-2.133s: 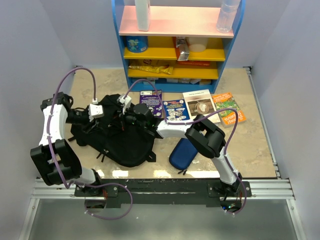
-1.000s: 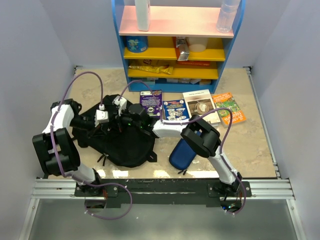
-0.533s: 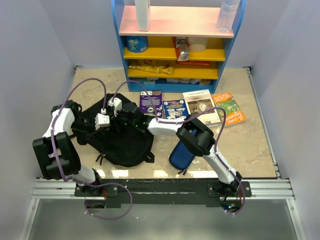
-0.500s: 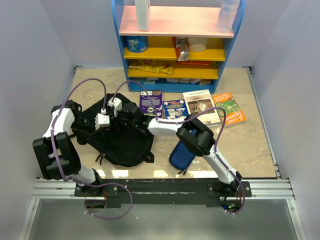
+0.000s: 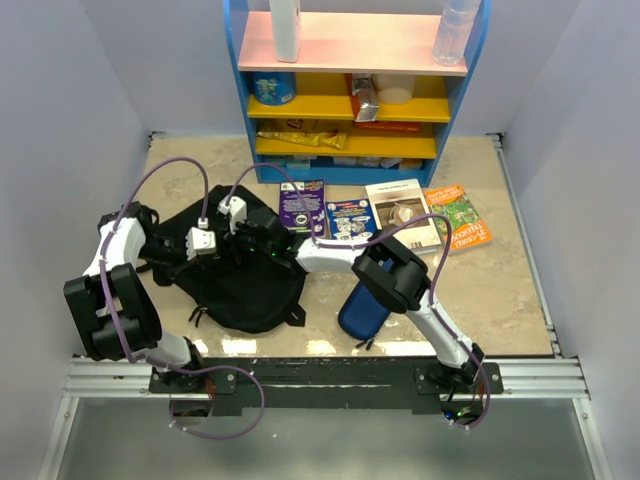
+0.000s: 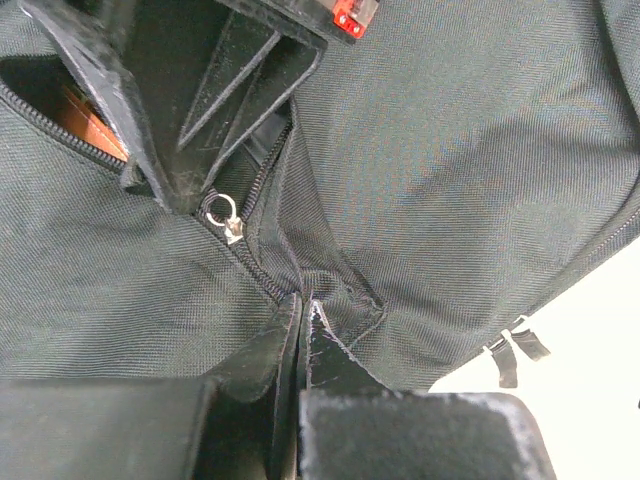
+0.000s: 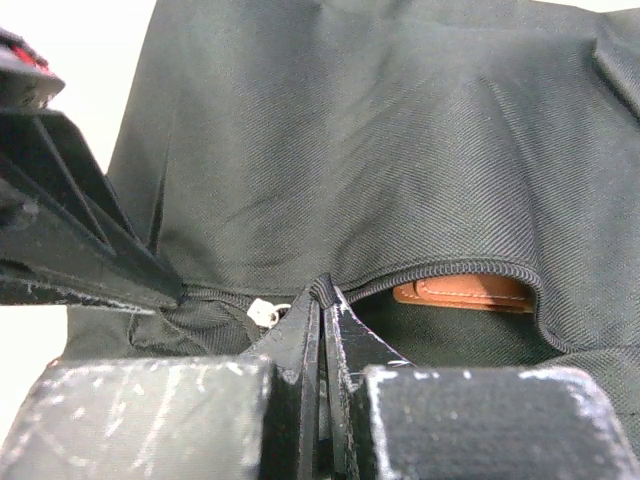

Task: Pack the student bag
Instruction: Zip the student bag at the center of the board.

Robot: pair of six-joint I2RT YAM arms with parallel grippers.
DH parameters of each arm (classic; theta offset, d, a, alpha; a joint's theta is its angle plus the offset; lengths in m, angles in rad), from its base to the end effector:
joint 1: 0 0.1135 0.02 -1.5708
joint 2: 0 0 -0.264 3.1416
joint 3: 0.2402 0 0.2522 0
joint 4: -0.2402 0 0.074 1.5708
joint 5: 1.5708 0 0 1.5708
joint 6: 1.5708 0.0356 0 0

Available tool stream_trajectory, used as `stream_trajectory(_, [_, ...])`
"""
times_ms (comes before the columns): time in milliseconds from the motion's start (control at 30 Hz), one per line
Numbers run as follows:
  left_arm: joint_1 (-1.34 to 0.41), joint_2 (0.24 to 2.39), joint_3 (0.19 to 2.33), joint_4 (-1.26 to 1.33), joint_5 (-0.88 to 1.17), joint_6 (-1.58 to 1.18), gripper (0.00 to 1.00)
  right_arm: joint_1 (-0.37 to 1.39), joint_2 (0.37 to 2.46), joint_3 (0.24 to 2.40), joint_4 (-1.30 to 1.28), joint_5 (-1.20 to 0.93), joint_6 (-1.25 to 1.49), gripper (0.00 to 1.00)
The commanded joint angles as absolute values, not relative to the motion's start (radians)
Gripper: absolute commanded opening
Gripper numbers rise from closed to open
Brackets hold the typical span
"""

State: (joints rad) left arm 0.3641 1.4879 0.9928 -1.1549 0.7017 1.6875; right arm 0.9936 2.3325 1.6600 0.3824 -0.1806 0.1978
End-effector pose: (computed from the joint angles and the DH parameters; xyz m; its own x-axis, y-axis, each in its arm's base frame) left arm 0.2270 0.0619 0.2121 -0.2090 0.7321 -0.6483 0.9624 0.2716 -0.0036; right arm 0.2869 0.4524 0.1677 -0.3335 -0.1579 -0.9294 -0.8697 0.4320 0.2387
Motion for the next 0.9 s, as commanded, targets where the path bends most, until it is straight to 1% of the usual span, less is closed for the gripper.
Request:
stream_trajectory(0, [0.402,1.474,0.963,-1.318,0.534,1.690,0.00,0.877,2.296,1.669,0.408,0.147,0.156,0.00])
stream_trajectory(100, [0.403,1.479,0.962,-1.318,0.532,1.692,0.00,0.874,2.307,1.704,0.377,0.193,0.134,0.00])
stream_trajectory(300, [0.402,1.479,0.951,-1.318,0.537,1.698,0.00,0.851,2.353,1.811,0.236,0.392,0.126,0.00])
stream_trajectory(567, [0.402,1.468,0.945,-1.318,0.515,1.712,0.00,0.824,2.388,1.900,0.206,0.465,0.046,0.00])
stream_trajectory(767, [0.402,1.468,0.939,-1.318,0.491,1.721,0.00,0.819,2.486,2.058,0.126,0.584,-0.037,0.00])
stream_trajectory(867, [0.403,1.471,0.954,-1.318,0.515,1.714,0.00,0.818,2.453,2.042,0.147,0.539,-0.028,0.00])
